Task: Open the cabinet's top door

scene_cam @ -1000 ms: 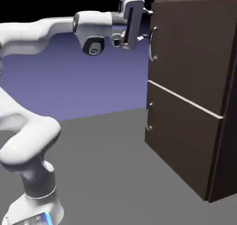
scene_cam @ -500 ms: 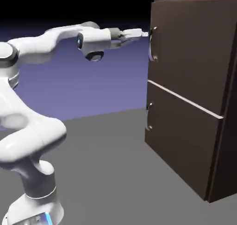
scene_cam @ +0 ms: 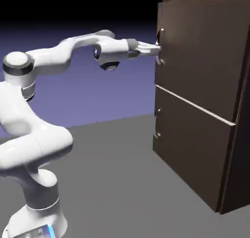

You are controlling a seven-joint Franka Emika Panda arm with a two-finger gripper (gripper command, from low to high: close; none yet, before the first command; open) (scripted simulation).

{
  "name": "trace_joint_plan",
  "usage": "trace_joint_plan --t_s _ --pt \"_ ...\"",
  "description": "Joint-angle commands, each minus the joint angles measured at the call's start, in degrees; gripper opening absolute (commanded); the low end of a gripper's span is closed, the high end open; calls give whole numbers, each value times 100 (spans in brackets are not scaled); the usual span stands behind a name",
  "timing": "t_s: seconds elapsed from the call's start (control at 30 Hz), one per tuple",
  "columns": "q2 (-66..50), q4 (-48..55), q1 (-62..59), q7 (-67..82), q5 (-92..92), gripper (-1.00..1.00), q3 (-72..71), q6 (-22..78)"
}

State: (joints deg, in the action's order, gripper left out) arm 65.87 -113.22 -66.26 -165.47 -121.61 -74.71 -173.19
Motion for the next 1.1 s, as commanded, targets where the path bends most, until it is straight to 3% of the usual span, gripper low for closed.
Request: trace_joint_plan --t_s 0.0,0.6,0.8,1.07 --pt "204 -196 106 -44 -64 -100 159 254" --pt "3112 -3756 1526 -17 -691 -100 2372 4700" --pt "3158 -4827 2249 668 -29 -100 3564 5879" --pt "3004 -5451 2539 1281 1217 -100 5225 7052"
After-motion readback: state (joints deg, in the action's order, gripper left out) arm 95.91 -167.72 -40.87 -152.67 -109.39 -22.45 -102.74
